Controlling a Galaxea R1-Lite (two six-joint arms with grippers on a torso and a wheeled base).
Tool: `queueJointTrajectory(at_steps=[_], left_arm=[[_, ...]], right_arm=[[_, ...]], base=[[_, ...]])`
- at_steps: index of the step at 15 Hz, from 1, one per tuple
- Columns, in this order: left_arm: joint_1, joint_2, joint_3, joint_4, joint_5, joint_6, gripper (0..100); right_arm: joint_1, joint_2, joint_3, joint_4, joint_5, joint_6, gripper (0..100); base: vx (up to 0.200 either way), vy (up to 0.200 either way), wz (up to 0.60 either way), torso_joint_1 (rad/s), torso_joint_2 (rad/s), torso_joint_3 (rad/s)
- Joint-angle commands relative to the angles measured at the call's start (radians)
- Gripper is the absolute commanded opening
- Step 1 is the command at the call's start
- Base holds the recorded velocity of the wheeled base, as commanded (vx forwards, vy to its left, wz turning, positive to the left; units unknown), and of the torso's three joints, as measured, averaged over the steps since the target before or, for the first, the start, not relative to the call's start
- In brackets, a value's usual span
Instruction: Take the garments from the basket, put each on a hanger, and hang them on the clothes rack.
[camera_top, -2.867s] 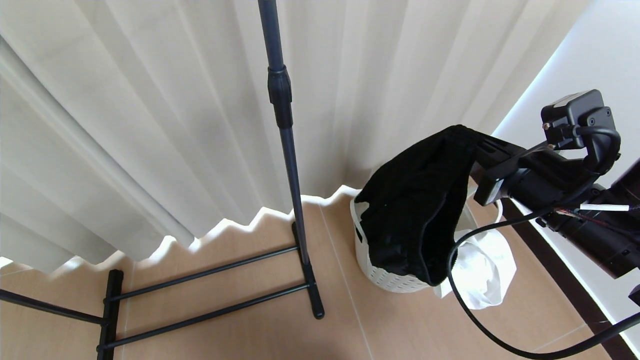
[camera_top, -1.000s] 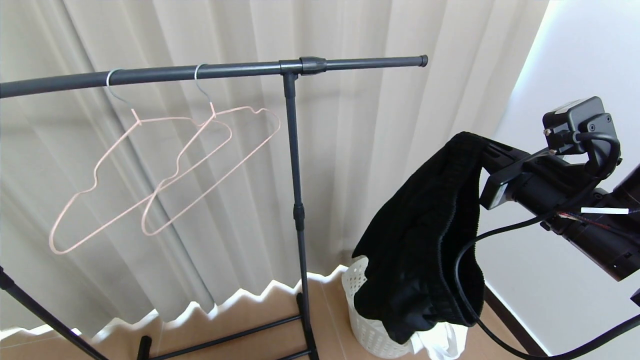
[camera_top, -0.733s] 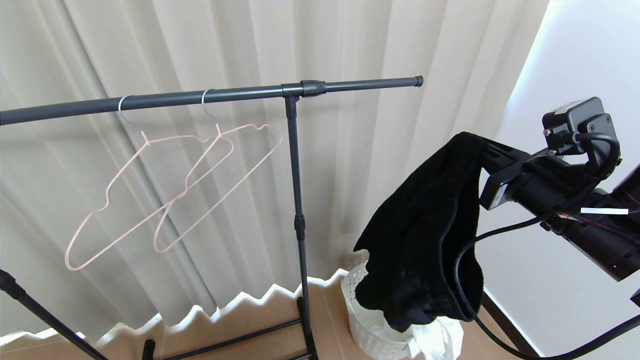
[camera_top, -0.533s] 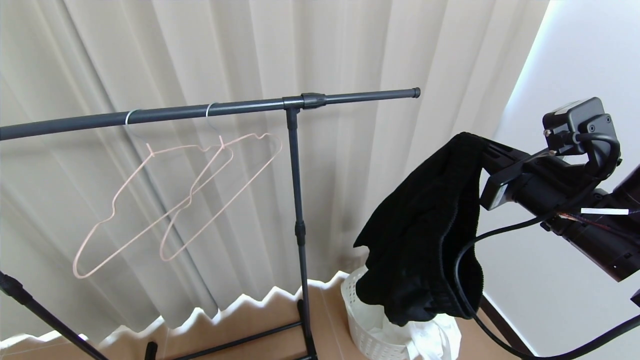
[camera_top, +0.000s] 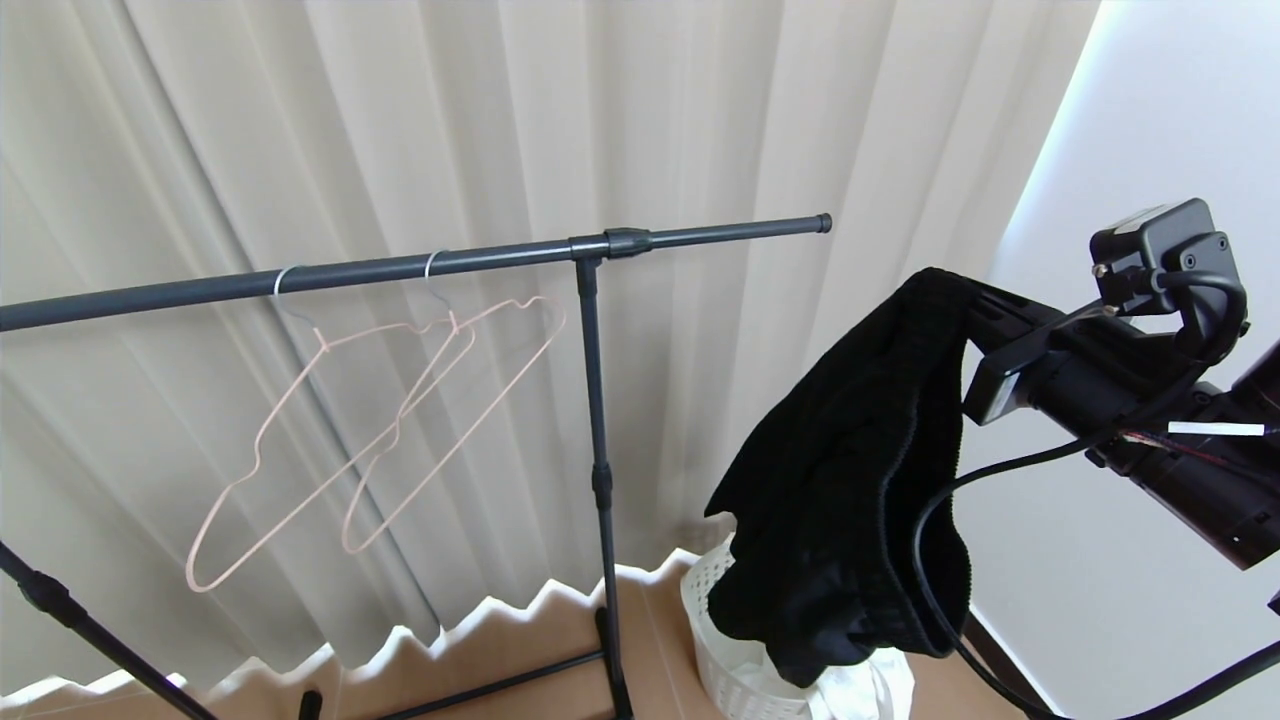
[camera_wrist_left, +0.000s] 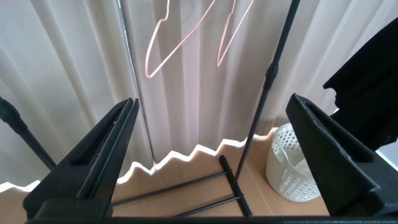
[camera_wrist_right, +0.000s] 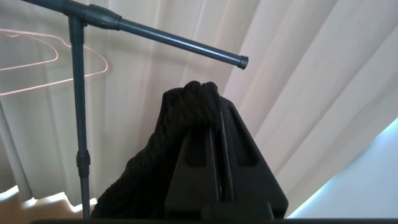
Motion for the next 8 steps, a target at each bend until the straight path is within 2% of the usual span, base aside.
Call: queueJointTrajectory(at_steps=[1, 4, 6, 8], left_arm=[[0.000, 0.000, 0.000, -0.002, 0.000, -0.002, 100], [0.002, 0.000, 0.000, -0.002, 0.003, -0.003, 100], [0.002, 0.000, 0.000, -0.002, 0.002, -0.002, 100], [0.002, 0.000, 0.000, -0.002, 0.002, 0.003, 100]], right_arm=[[0.001, 0.001, 0.000, 0.000, -0.002, 0.000, 0], [0.001, -0.001, 0.015, 0.000, 0.001, -0.035, 0], [0.001, 0.002, 0.013, -0.002, 0.000, -0.040, 0], [0.001, 0.001, 0.015, 0.000, -0.002, -0.042, 0]], base=[[0.000, 0.000, 0.00, 0.163, -0.36, -0.203], [0.000, 0.000, 0.00, 0.167, -0.36, -0.198], [0.000, 0.000, 0.00, 0.068, -0.17, -0.080], [0.000, 0.000, 0.60, 0.015, -0.03, -0.015]])
